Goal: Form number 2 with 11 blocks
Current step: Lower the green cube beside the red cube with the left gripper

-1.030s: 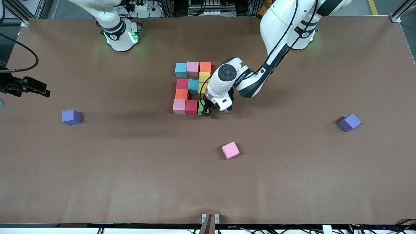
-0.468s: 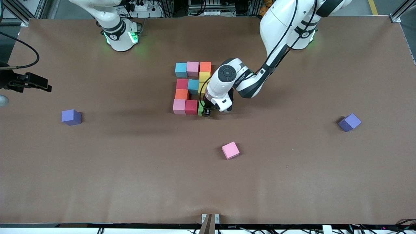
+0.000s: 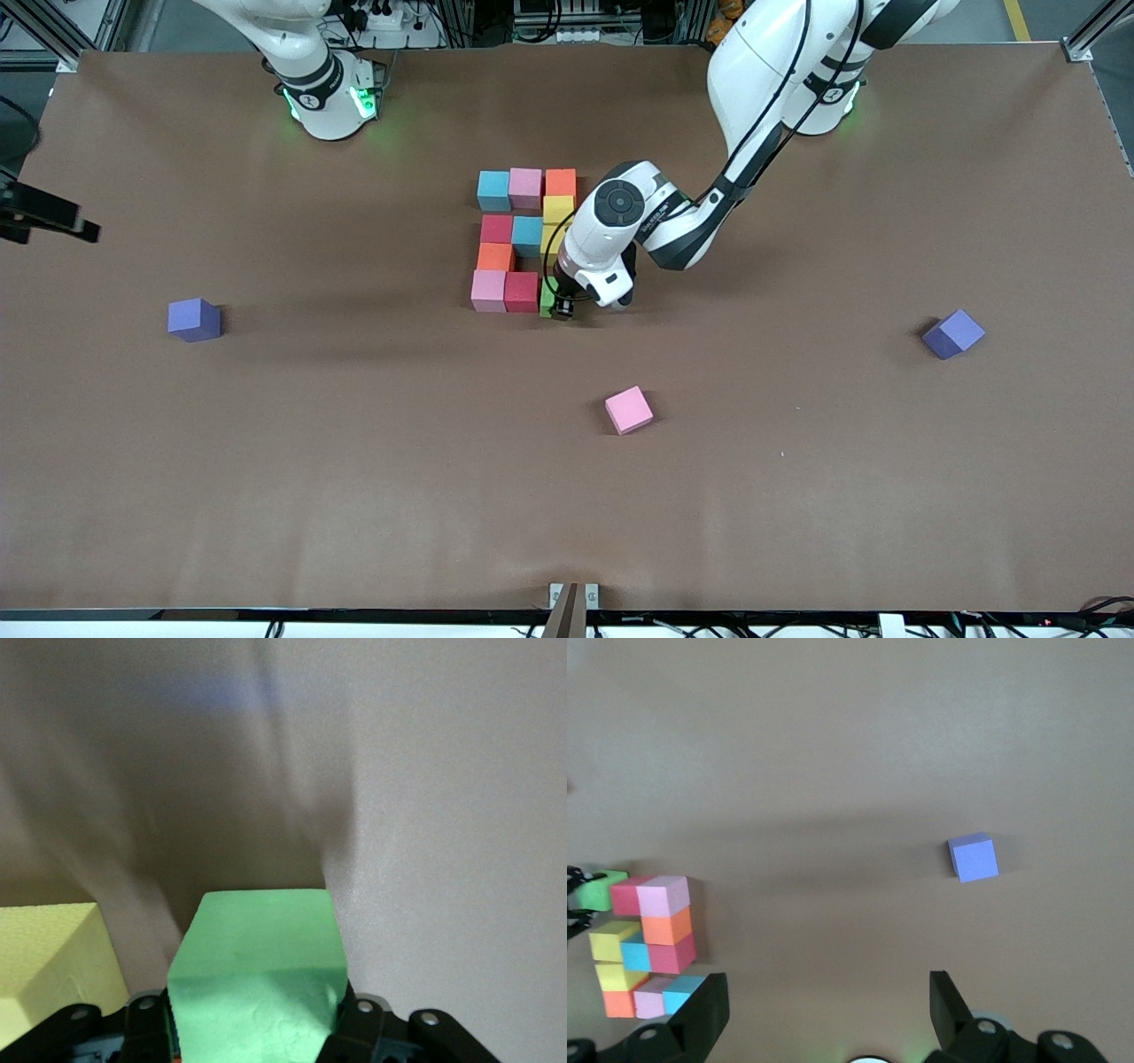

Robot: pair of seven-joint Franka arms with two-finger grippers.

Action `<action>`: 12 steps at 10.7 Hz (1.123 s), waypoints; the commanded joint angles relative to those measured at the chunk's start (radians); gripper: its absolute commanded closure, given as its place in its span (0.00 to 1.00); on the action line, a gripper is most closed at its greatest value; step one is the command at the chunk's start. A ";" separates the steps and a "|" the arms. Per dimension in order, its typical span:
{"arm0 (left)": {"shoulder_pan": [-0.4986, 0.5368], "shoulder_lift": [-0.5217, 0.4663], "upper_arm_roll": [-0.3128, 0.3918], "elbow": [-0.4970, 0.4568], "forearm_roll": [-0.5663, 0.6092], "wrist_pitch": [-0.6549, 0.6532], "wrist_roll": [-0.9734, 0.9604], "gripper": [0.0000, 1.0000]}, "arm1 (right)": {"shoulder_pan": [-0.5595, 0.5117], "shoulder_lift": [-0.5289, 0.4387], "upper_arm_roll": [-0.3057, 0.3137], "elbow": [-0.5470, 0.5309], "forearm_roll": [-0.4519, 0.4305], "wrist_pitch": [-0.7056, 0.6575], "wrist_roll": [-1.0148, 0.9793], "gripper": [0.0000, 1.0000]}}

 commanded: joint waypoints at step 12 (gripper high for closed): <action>0.004 -0.138 0.009 0.014 0.101 -0.153 0.122 0.00 | 0.052 -0.011 0.018 0.030 -0.079 -0.019 -0.008 0.00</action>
